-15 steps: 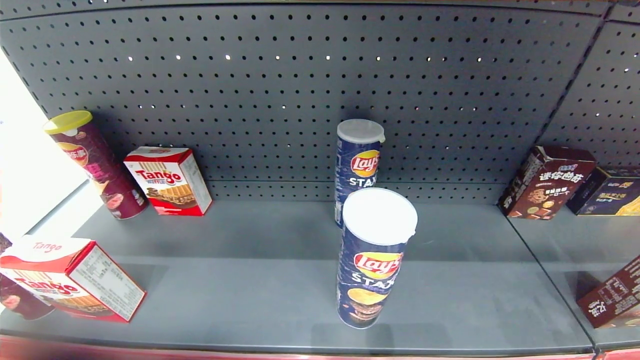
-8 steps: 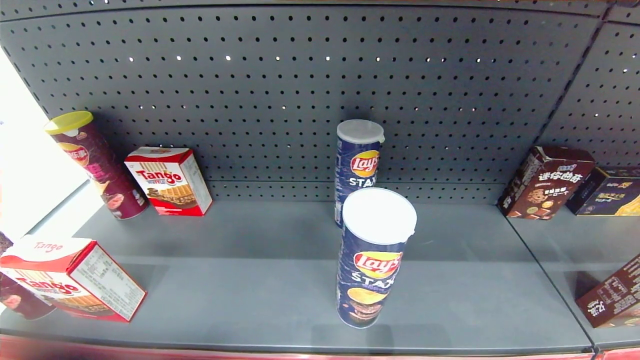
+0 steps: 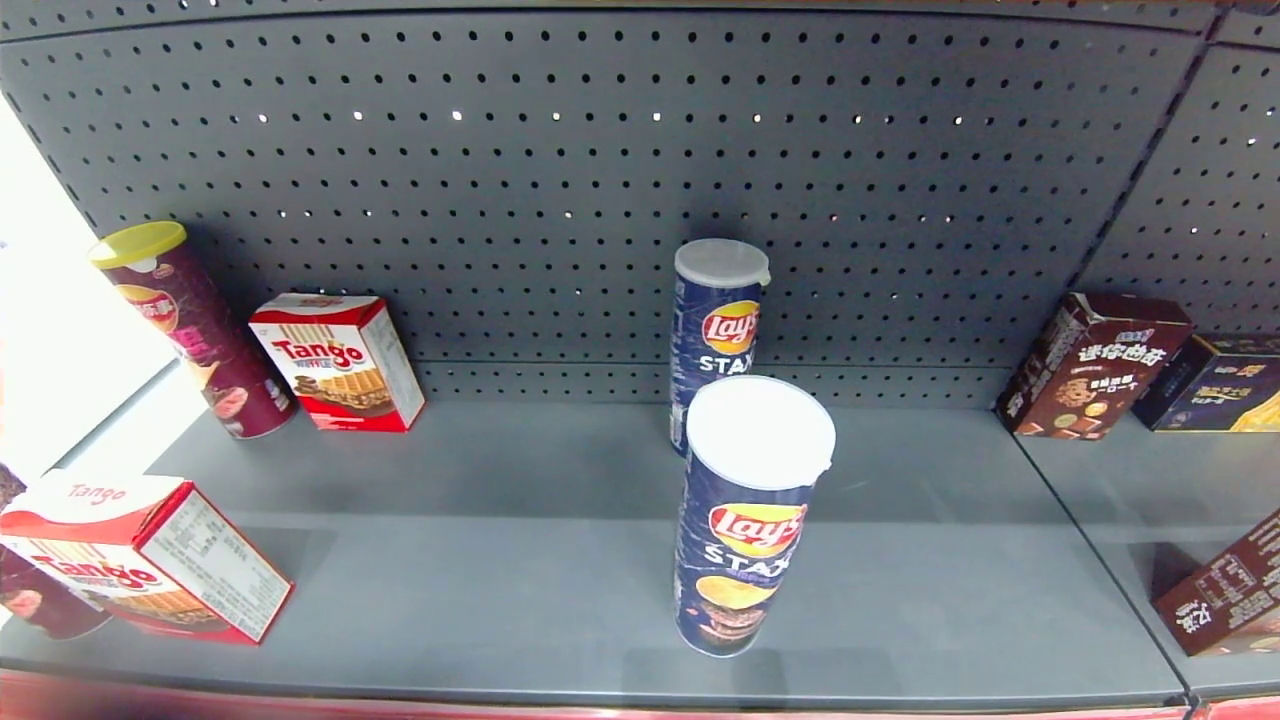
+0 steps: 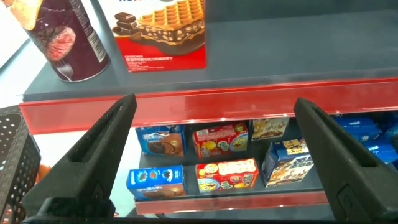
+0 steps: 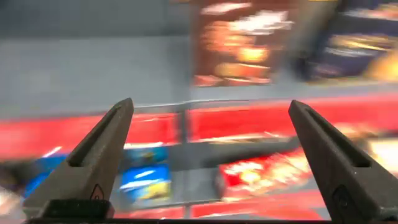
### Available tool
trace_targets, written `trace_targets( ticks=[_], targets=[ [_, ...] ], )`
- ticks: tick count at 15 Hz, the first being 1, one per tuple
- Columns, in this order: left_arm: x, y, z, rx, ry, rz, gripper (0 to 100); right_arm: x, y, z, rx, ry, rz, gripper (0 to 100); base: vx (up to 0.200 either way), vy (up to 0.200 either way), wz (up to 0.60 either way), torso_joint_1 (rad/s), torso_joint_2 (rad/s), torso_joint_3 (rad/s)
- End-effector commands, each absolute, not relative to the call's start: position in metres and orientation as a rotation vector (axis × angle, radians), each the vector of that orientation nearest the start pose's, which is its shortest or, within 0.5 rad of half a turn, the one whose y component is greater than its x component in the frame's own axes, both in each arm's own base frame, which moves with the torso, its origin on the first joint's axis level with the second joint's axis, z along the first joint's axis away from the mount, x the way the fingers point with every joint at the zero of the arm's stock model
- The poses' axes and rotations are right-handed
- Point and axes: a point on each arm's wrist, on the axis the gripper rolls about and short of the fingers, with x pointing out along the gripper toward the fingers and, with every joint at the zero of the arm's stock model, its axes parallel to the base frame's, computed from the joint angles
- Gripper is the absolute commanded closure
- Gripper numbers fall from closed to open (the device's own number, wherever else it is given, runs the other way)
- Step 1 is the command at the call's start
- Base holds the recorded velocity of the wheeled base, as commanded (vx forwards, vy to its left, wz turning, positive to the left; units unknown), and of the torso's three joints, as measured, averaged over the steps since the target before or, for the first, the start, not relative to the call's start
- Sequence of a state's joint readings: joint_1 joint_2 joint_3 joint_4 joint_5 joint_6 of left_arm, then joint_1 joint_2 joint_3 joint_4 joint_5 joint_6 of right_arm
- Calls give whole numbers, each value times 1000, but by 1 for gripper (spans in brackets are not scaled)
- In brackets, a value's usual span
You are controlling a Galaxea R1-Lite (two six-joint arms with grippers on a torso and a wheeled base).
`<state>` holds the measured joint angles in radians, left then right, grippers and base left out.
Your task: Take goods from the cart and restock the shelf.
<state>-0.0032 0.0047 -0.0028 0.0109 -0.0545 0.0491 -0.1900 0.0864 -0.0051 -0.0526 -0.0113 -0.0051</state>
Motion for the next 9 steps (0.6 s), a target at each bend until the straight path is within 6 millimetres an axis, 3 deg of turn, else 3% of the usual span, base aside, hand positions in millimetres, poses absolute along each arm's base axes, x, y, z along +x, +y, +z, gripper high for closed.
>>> trace_targets(
  ticks=[1, 9],
  targets=[
    [-23, -1, 75, 49, 12, -59, 0, -16, 2, 81, 21, 56, -266, 0, 0, 0, 0, 0, 0, 0],
    [-23, 0, 76, 18, 7, -25, 0, -16, 3, 77, 0, 93, -190, 0, 0, 0, 0, 0, 0, 0]
  ],
)
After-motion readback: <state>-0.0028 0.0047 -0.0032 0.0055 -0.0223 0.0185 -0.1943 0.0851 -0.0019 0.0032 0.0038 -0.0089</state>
